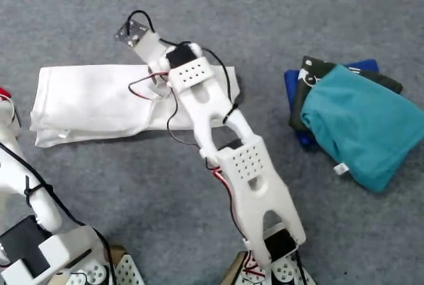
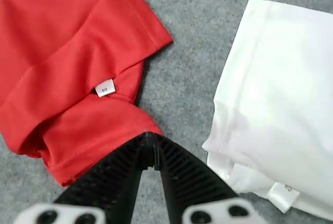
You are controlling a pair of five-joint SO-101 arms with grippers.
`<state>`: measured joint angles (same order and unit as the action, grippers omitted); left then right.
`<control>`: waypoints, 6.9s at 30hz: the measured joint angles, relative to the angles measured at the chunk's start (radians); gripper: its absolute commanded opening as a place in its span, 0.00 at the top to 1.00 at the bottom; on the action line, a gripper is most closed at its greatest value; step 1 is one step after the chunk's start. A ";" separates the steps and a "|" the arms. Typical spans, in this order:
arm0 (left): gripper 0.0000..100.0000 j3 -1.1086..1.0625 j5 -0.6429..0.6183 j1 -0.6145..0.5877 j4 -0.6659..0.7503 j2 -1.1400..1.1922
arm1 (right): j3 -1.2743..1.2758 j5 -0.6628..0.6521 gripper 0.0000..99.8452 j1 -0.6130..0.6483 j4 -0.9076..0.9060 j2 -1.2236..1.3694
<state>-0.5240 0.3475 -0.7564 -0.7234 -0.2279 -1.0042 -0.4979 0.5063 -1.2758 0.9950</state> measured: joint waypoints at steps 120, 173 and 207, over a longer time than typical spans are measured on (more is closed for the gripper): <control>0.93 1.631 -0.589 1.037 -0.941 1.097 | -0.635 0.000 0.99 -0.686 -0.488 -0.385; 0.97 2.108 -0.336 0.609 -0.976 1.376 | -0.311 0.000 0.99 -0.192 -0.482 -0.023; 0.97 2.142 -0.124 0.397 -1.034 1.278 | 0.110 0.189 0.86 -0.074 -0.482 -0.361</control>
<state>1.6180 0.2232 -0.3590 -1.7576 1.0503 -0.8938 -0.3092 0.4327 -1.7576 0.6345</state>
